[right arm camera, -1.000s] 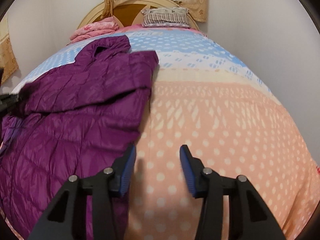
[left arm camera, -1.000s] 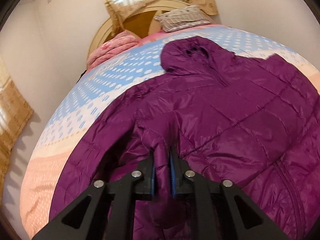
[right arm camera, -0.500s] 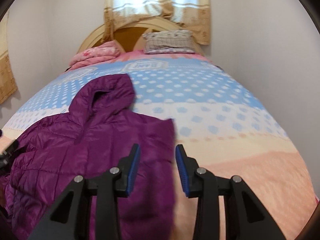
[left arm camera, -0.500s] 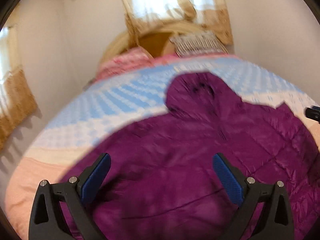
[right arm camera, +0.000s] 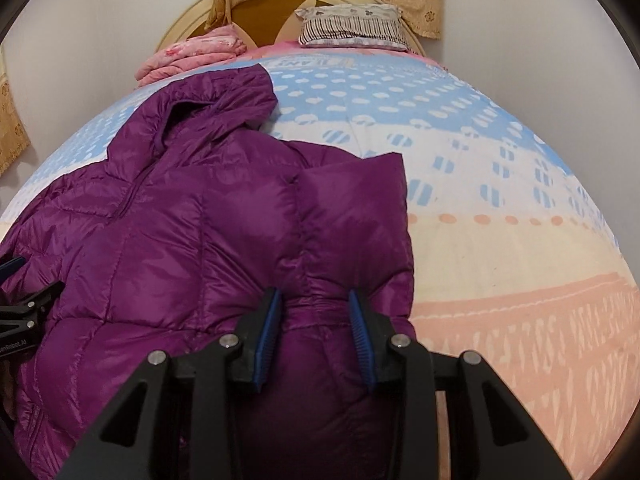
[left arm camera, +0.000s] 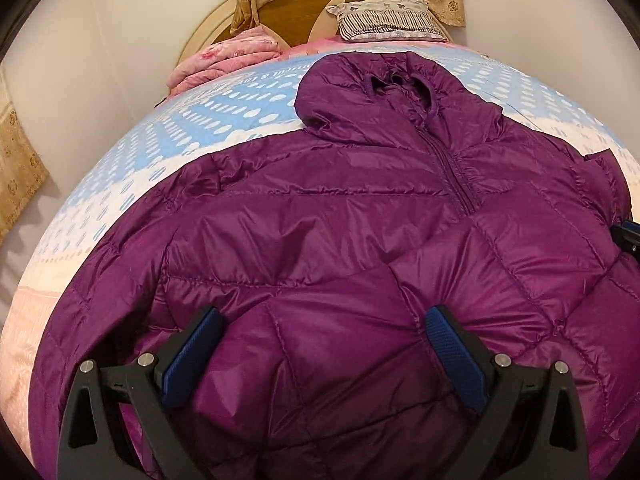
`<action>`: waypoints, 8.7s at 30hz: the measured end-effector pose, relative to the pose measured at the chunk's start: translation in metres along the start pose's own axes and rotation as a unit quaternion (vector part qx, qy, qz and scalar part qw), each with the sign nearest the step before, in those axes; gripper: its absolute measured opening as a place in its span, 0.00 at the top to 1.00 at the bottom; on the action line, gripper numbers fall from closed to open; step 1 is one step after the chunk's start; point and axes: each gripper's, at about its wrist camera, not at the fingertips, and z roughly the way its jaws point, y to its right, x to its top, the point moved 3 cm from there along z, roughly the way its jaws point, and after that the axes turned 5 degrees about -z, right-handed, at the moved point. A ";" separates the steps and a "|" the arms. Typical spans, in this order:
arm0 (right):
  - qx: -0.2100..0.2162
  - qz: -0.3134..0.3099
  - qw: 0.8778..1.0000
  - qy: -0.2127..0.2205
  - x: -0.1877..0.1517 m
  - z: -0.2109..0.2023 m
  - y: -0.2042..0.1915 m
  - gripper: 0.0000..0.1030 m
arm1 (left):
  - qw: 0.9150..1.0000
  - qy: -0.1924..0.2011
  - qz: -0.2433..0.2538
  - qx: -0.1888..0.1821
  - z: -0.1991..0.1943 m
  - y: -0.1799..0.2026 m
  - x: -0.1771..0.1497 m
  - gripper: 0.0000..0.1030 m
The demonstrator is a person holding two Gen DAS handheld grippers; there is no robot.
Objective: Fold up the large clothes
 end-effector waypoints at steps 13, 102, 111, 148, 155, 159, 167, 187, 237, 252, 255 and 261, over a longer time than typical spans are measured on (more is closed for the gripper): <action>-0.012 -0.010 1.000 0.001 0.002 0.003 -0.002 0.63 | 1.000 0.002 0.001 0.001 0.000 0.000 0.001 0.01; 0.039 -0.012 0.996 0.084 -0.091 -0.173 -0.075 0.19 | 0.976 0.140 -0.149 0.079 -0.265 -0.254 -0.050 0.92; 0.031 0.040 0.995 0.083 -0.102 -0.171 -0.027 0.19 | 0.982 0.183 0.022 -0.046 -0.252 -0.016 0.011 0.91; 0.018 0.049 0.998 0.020 -0.016 -0.091 -0.016 0.89 | 0.982 -0.021 -0.125 0.142 -0.067 -0.154 -0.112 0.04; -0.007 0.062 0.998 -0.005 -0.016 -0.060 -0.004 0.78 | 0.985 -0.026 -0.117 0.128 -0.072 -0.156 -0.108 0.04; -0.035 0.066 0.997 0.027 -0.018 -0.088 0.003 0.30 | 0.986 0.006 -0.118 0.121 -0.090 -0.167 -0.078 0.04; -0.025 0.014 0.999 0.032 0.019 -0.092 -0.019 0.28 | 0.986 0.025 -0.144 0.075 -0.046 -0.179 0.033 0.04; -0.069 0.003 0.997 -0.031 0.022 -0.035 0.012 0.51 | 0.988 0.017 -0.095 0.116 0.039 -0.158 0.097 0.04; -0.049 -0.031 0.998 0.005 0.028 0.022 -0.039 0.85 | 0.997 -0.006 -0.056 0.053 0.059 -0.067 0.054 0.02; 0.040 -0.002 0.999 -0.011 0.064 0.010 -0.022 0.22 | 0.997 0.028 -0.054 -0.040 0.023 -0.086 0.123 0.02; 0.025 -0.015 0.999 0.015 0.104 0.015 -0.013 0.12 | 0.995 0.029 -0.073 -0.059 0.045 -0.088 0.169 0.02; 0.057 0.006 0.998 0.037 0.191 0.068 0.000 0.13 | 0.992 -0.005 -0.100 -0.082 0.114 -0.064 0.240 0.02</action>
